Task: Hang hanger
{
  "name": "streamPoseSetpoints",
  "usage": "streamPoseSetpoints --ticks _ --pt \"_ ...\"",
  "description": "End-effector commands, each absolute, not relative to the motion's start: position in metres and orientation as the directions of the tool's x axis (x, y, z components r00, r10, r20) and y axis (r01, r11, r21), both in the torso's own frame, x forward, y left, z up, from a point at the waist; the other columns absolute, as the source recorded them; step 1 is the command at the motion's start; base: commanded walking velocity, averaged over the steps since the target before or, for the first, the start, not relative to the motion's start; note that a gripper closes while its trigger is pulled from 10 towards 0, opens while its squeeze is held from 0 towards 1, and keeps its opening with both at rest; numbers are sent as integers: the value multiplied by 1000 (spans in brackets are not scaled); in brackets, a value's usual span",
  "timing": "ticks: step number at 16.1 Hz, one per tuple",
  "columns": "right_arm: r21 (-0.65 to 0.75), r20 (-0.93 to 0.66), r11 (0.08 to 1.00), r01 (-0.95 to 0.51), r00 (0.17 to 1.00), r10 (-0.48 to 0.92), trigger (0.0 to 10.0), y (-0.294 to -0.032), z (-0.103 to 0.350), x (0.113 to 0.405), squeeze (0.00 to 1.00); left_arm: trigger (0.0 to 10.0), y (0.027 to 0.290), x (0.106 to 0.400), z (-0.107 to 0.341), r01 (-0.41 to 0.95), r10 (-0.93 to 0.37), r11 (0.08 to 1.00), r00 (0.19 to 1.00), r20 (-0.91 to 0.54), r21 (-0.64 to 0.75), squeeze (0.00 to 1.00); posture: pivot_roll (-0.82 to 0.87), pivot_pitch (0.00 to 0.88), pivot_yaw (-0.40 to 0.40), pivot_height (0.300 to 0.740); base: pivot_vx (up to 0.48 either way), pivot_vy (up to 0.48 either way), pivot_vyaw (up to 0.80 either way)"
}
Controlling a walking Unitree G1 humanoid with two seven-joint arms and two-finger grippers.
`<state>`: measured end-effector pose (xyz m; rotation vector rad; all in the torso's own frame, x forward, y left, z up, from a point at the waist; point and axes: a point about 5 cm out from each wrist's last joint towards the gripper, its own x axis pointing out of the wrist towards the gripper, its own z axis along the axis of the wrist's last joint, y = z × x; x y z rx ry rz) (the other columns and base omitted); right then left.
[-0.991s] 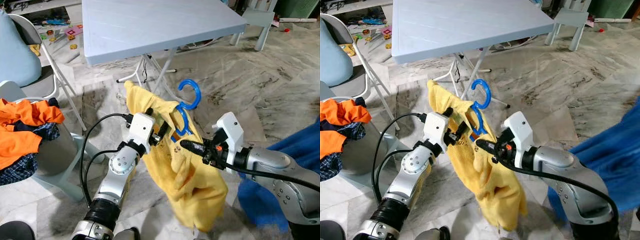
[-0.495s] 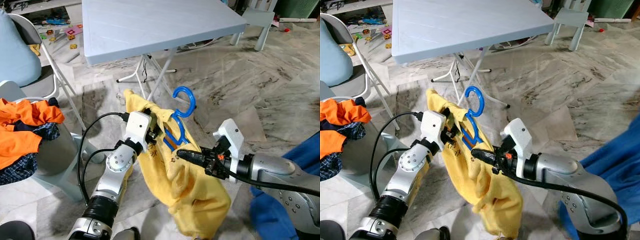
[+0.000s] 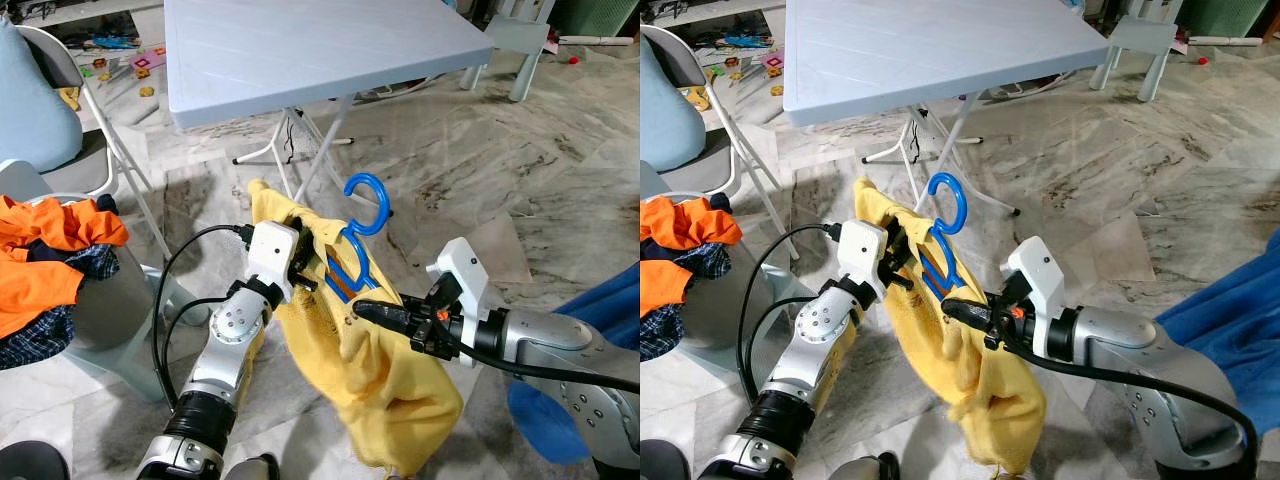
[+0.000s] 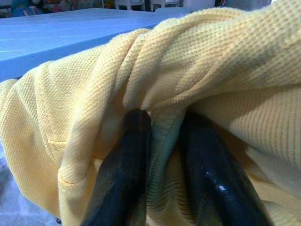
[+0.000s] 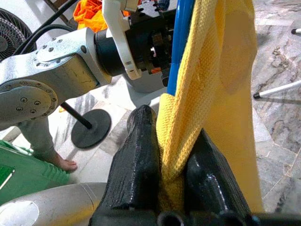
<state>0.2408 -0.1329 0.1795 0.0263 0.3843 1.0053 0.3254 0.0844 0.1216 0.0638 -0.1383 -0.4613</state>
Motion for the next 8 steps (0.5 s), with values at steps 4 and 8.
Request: streamPoseSetpoints --ticks 4,8 --pt "181 -231 433 -883 390 892 10000 -119 192 231 0 0 87 326 114 435 -441 897 895 72 84 0 -104 169 10 740 0 0 0" --pt "176 -237 443 -879 399 886 10000 -122 190 232 0 0 87 325 112 441 -447 894 892 67 81 0 -102 169 9 740 0 0 0"
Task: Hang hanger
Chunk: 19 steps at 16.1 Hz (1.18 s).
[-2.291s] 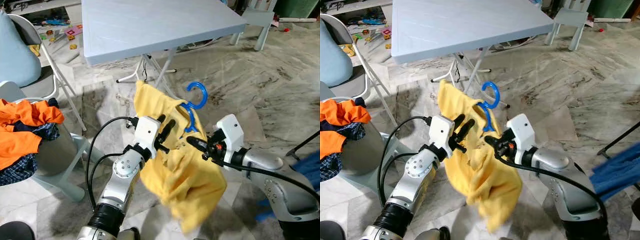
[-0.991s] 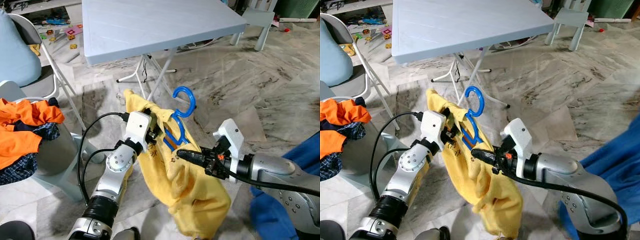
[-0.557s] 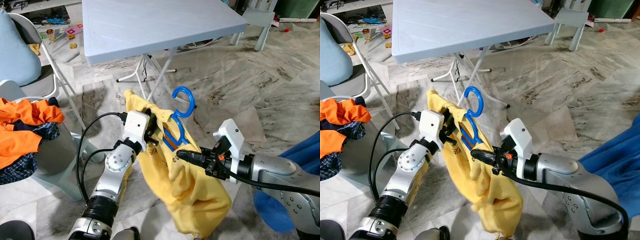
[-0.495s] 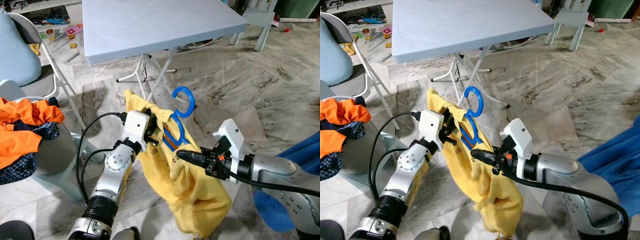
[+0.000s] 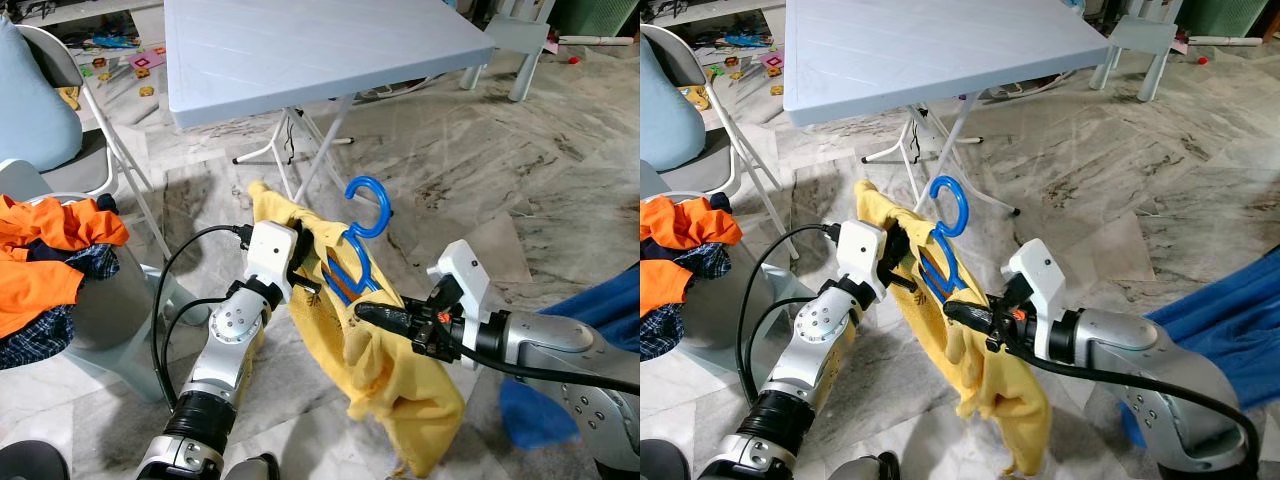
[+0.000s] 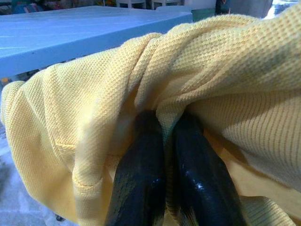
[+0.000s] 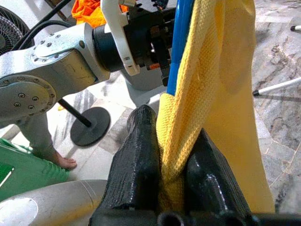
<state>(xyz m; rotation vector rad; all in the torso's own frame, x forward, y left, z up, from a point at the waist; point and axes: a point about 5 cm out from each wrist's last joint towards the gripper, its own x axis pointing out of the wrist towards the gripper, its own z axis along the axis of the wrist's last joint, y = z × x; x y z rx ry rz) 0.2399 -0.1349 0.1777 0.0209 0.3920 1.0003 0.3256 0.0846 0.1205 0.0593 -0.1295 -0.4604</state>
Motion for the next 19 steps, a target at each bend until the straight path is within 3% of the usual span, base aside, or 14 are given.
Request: streamPoseSetpoints --ticks 1,5,8,12,14,16,19 --pt "174 -235 443 -880 400 886 10000 -122 190 232 0 0 87 325 113 441 -446 894 892 68 81 0 -102 169 9 740 0 0 0" --pt "155 -243 466 -871 424 873 10000 -124 189 236 0 0 84 323 116 483 -487 873 869 90 72 0 -102 166 11 740 0 0 0" --pt "-14 -311 625 -780 598 739 10000 -144 177 258 0 0 80 316 117 546 -547 837 832 93 35 0 -102 165 12 740 0 0 0" --pt "-201 -413 672 -713 684 602 10000 -182 162 271 0 0 89 312 124 585 -585 810 804 107 41 0 -90 161 8 740 0 0 0" --pt "-283 -420 670 -687 716 557 10000 -200 160 278 0 0 101 318 131 553 -555 832 824 113 53 0 -90 161 8 740 0 0 0" --pt "-449 -426 569 -689 725 541 10000 -223 162 277 0 0 120 329 139 482 -489 872 864 120 81 0 -87 160 6 740 0 0 0" --pt "-409 -519 487 -771 636 571 10000 -251 169 260 0 0 138 336 143 425 -436 899 893 113 109 0 -90 167 11 740 0 0 0"
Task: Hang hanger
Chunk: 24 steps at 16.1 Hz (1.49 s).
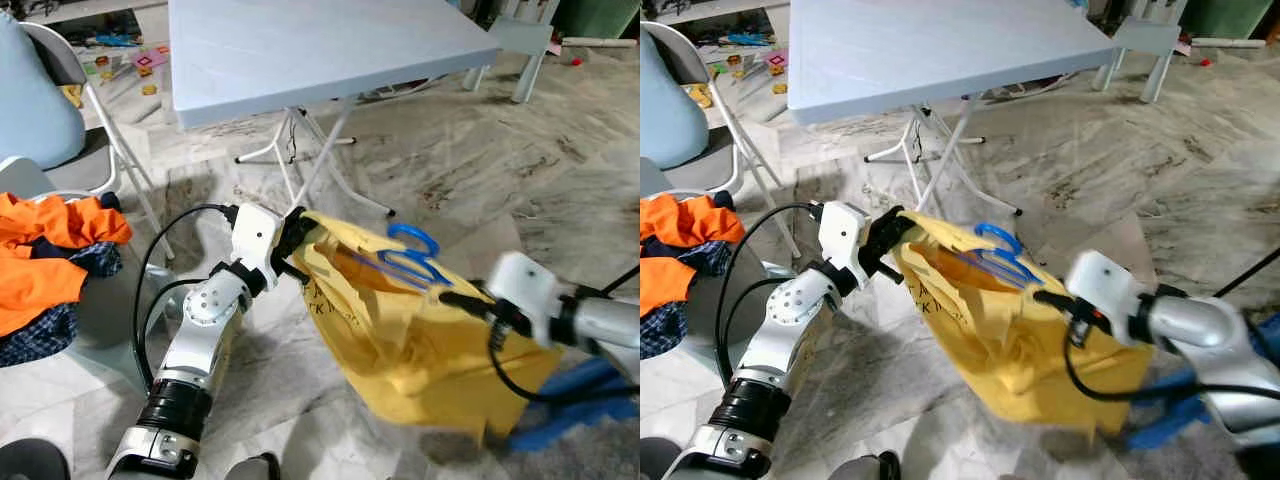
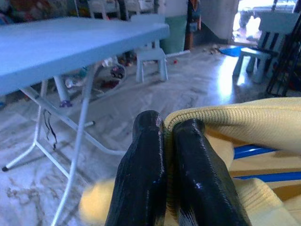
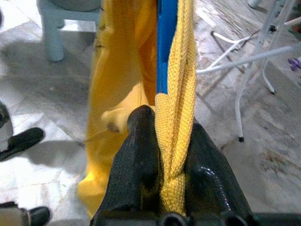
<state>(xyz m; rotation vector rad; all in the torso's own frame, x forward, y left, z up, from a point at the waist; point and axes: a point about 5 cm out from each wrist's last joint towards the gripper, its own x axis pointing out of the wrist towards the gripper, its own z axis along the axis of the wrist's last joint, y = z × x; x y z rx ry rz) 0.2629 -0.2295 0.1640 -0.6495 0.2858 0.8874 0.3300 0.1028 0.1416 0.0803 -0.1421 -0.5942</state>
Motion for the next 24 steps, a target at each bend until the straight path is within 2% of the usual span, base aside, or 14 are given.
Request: streamPoseSetpoints --ticks 1,3,5,7,8,9,11,12,13,15,18,19,24 --pt "-415 -538 469 -779 626 564 10000 -259 170 257 0 0 140 337 144 421 -432 900 895 112 111 0 -90 167 11 740 0 0 0" --pt "-422 -581 413 -807 590 561 10000 -280 179 247 0 0 146 340 146 408 -421 905 900 110 121 0 -99 171 13 740 0 0 0" --pt "-439 -605 395 -807 590 535 10000 -290 183 244 0 0 146 342 146 404 -417 906 902 108 124 0 -104 172 15 740 0 0 0" --pt "-580 -651 330 -745 667 362 10000 -312 188 254 0 0 142 342 145 416 -429 899 899 88 138 0 -104 179 16 740 0 0 0" --pt "-665 -612 311 -679 734 294 10000 -318 195 263 0 0 143 342 143 412 -424 901 902 80 138 0 -104 178 17 740 0 0 0" --pt "-700 -588 306 -645 764 266 10000 -320 199 268 0 0 142 342 141 414 -425 900 903 66 136 0 -104 178 17 740 0 0 0" --pt "-713 -498 367 -598 800 336 10000 -307 206 276 0 0 140 338 119 456 -452 877 890 -62 153 0 -102 177 20 740 0 0 0" --pt "-693 -497 368 -620 781 378 10000 -300 204 275 0 6627 135 335 114 492 -482 857 871 -95 152 0 -101 176 20 740 0 0 0" --pt "-668 -509 346 -659 743 434 10000 -292 200 271 0 10000 132 332 108 505 -491 852 862 -126 136 1000 -99 176 20 740 0 0 0" --pt "-624 -513 347 -700 702 494 10000 -286 198 266 0 10000 133 333 106 474 -459 870 879 -129 137 1000 -102 176 19 740 0 0 0" --pt "-494 -599 281 -823 557 576 10000 -289 197 242 0 10000 143 336 107 456 -437 879 888 -143 140 1000 -104 177 17 740 0 0 0" --pt "-465 -606 282 -839 534 589 10000 -293 202 238 0 10000 144 335 104 462 -440 876 883 -163 137 1000 -104 177 17 740 0 0 0" --pt "-391 -562 314 -865 495 663 10000 -293 216 232 0 10000 144 333 97 485 -456 865 867 -202 132 1000 -110 176 16 740 0 0 0"
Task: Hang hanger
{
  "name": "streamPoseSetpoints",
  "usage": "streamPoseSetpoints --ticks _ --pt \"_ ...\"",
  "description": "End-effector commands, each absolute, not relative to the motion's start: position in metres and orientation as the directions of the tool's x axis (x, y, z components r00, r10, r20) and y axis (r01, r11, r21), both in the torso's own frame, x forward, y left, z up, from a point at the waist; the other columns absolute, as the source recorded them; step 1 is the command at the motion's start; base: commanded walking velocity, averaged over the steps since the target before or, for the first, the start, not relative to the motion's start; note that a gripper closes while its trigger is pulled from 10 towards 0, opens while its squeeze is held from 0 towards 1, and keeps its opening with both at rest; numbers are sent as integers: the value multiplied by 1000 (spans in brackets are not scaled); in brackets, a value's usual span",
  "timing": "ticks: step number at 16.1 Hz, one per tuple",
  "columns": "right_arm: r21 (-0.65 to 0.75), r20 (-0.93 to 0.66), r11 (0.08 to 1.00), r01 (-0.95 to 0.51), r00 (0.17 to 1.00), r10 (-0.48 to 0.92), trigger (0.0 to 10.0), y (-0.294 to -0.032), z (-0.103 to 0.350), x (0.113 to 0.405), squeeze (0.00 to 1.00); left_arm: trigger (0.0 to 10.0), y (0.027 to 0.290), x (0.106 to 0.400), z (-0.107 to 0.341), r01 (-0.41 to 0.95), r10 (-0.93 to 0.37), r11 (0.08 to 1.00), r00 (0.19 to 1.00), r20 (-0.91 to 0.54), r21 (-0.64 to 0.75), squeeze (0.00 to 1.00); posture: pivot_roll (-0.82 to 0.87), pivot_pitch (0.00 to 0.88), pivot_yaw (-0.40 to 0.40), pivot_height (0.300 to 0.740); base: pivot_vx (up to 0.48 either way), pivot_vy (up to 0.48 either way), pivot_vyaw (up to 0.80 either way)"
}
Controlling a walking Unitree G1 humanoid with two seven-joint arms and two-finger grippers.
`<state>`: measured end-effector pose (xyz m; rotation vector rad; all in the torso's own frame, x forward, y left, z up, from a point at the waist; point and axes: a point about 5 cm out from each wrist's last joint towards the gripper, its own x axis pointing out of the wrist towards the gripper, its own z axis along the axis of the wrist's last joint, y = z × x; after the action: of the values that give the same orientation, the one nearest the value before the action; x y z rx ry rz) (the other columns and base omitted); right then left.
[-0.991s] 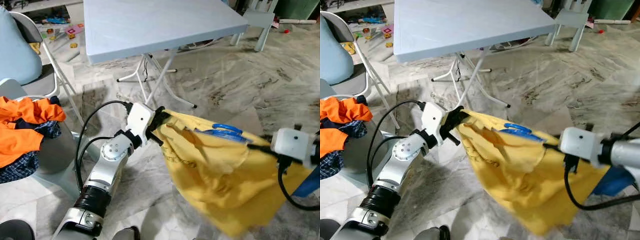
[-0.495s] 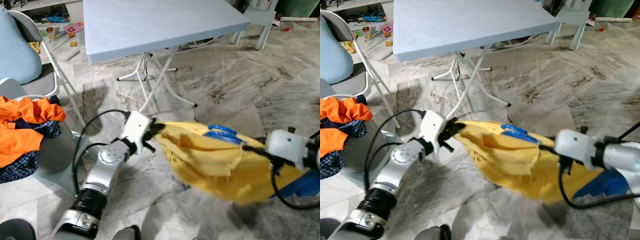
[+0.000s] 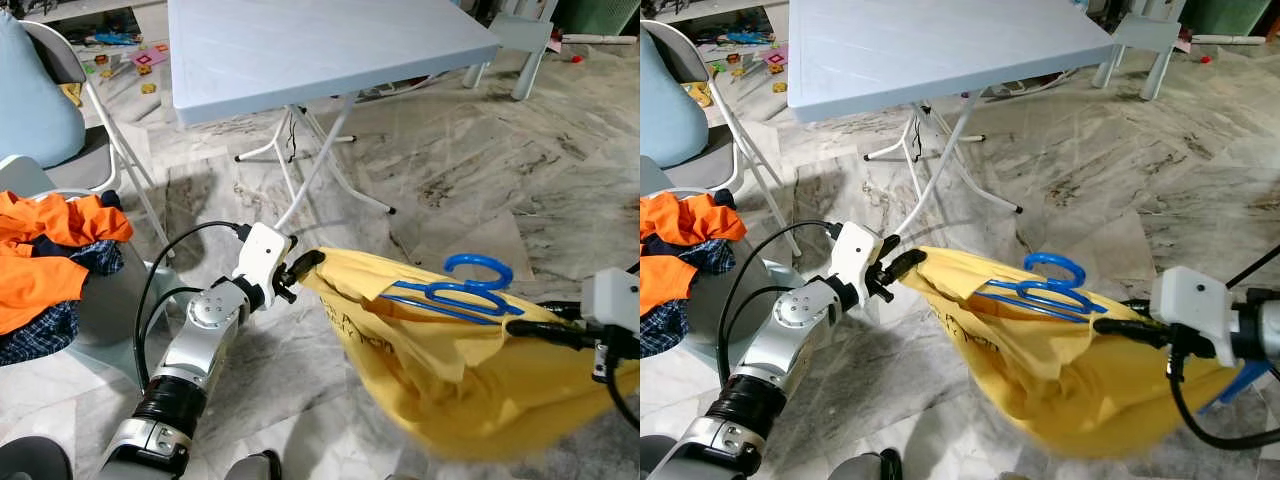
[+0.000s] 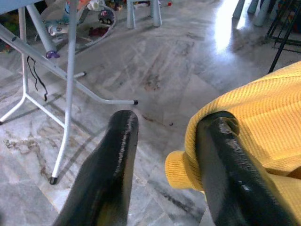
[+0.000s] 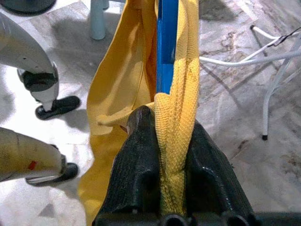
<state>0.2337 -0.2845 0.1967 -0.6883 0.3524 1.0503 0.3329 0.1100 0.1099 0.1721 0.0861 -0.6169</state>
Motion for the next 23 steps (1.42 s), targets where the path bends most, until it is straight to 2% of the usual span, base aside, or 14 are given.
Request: streamPoseSetpoints --ticks 1,3,7,8,10,12,13,14,17,18,19,21,22,23 --pt "-370 -515 333 -867 490 703 10000 -289 221 232 0 10000 144 330 90 516 -474 845 844 -250 139 1000 -109 175 20 740 0 0 0" --pt "-394 -470 358 -847 520 713 10000 -289 230 236 0 10000 145 324 79 551 -488 823 811 -323 140 1000 -107 173 22 740 0 0 0" --pt "-395 -394 399 -828 545 740 10000 -281 236 243 0 10000 132 320 81 579 -541 812 792 -282 69 1000 -107 171 19 740 0 0 0" --pt "-392 -419 387 -835 536 732 10000 -280 229 242 0 10000 131 325 90 526 -501 848 837 -218 71 1000 -106 170 19 740 0 0 0" --pt "-380 -469 380 -843 530 706 10000 -277 214 243 0 10000 131 338 123 354 -354 935 935 16 -8 1000 -103 174 16 740 0 0 0" --pt "-387 -478 387 -837 541 692 10000 -276 209 246 0 10000 133 340 133 297 -293 954 953 81 -37 1000 -101 175 15 740 0 0 0" --pt "-392 -511 379 -838 541 668 10000 -272 200 248 0 10000 137 343 148 236 -225 970 962 152 -52 1000 -99 176 15 740 0 0 0" --pt "-405 -565 338 -850 523 638 10000 -260 182 251 0 10000 137 345 182 178 -165 984 942 293 -19 1000 -96 175 15 740 0 0 0" --pt "-431 -546 372 -822 566 618 10000 -250 174 259 0 10000 121 340 199 225 -216 974 905 367 18 1000 -97 174 13 740 0 0 0" --pt "-458 -544 379 -804 591 596 10000 -248 170 263 0 10000 109 336 204 278 -253 961 886 388 -9 1000 -97 175 12 740 0 0 0" --pt "-486 -524 406 -774 630 574 10000 -246 167 270 0 10000 85 326 201 425 -371 903 849 377 -67 1000 -95 174 10 740 0 0 0" --pt "-520 -498 435 -736 674 545 10000 -245 168 278 0 10000 54 308 169 601 -582 798 787 206 -41 1000 -93 173 9 740 0 0 0" --pt "-532 -478 446 -720 690 544 10000 -243 171 282 0 10000 49 301 153 630 -625 777 769 133 11 1000 -95 174 9 740 0 0 0" --pt "-531 -457 464 -709 701 548 10000 -241 175 285 0 10000 51 297 136 600 -597 800 800 60 -37 1000 -95 174 9 740 0 0 0"
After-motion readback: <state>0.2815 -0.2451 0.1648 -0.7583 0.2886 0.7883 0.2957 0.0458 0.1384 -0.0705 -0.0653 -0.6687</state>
